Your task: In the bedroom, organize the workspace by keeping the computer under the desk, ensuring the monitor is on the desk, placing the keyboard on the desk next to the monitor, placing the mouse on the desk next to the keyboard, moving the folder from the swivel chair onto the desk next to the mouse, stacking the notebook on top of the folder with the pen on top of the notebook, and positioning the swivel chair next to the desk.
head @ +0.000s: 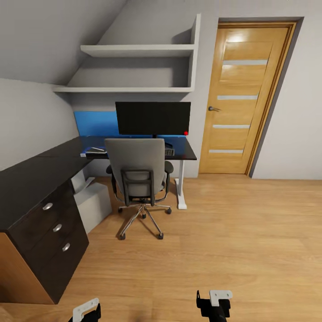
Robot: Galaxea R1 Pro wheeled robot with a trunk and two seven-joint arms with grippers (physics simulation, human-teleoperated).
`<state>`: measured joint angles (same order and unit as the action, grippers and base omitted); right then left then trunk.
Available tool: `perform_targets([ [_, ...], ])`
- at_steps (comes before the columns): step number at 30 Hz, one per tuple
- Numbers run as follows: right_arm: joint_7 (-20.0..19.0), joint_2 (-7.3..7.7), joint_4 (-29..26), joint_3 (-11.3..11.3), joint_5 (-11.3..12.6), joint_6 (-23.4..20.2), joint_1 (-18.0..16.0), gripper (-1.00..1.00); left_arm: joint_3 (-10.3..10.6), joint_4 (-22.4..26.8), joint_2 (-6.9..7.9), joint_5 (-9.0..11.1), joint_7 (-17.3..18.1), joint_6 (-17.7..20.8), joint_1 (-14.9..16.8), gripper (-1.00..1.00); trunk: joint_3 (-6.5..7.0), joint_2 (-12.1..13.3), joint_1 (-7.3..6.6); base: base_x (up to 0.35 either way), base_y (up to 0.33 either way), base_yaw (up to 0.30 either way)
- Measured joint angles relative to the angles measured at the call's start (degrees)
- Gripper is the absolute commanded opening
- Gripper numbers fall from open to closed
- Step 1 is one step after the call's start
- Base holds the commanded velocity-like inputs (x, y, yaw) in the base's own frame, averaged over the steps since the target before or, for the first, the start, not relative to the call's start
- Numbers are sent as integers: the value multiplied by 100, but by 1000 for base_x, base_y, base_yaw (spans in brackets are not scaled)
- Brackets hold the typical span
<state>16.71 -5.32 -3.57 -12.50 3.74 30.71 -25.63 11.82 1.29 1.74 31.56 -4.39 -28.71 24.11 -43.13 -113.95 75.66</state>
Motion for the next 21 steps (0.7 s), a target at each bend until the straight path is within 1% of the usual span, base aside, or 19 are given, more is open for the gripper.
perform_targets([
  [6,-1,3,76,-1,-5,2,0,100,-1,-7,1,1,-1,-24,-18,100,108,241,-132,0,0,0],
  [10,-1,6,184,-2,-11,9,0,100,-3,-8,1,3,11,-72,-127,100,179,401,-220,0,0,0],
  [12,0,6,210,-2,-11,13,0,100,-4,-8,2,5,22,-138,-249,100,215,481,-264,0,0,0],
  [15,1,3,226,-3,-9,23,0,100,-4,-8,2,4,29,-304,-429,100,269,602,-330,0,0,0],
  [16,1,-2,235,-3,-9,48,0,100,-8,-8,2,6,30,-420,-509,100,287,642,-352,0,0,0],
  [18,1,-7,245,-5,-8,101,0,100,-4,-8,2,3,31,-554,-587,100,323,722,-395,0,0,0],
  [19,1,-14,255,-6,-9,176,2,100,-6,-8,2,4,32,-689,-652,100,341,762,-417,0,0,0],
  [21,1,-20,262,-5,-8,279,6,100,-3,-8,2,2,32,-822,-708,100,377,842,-461,0,0,0],
])
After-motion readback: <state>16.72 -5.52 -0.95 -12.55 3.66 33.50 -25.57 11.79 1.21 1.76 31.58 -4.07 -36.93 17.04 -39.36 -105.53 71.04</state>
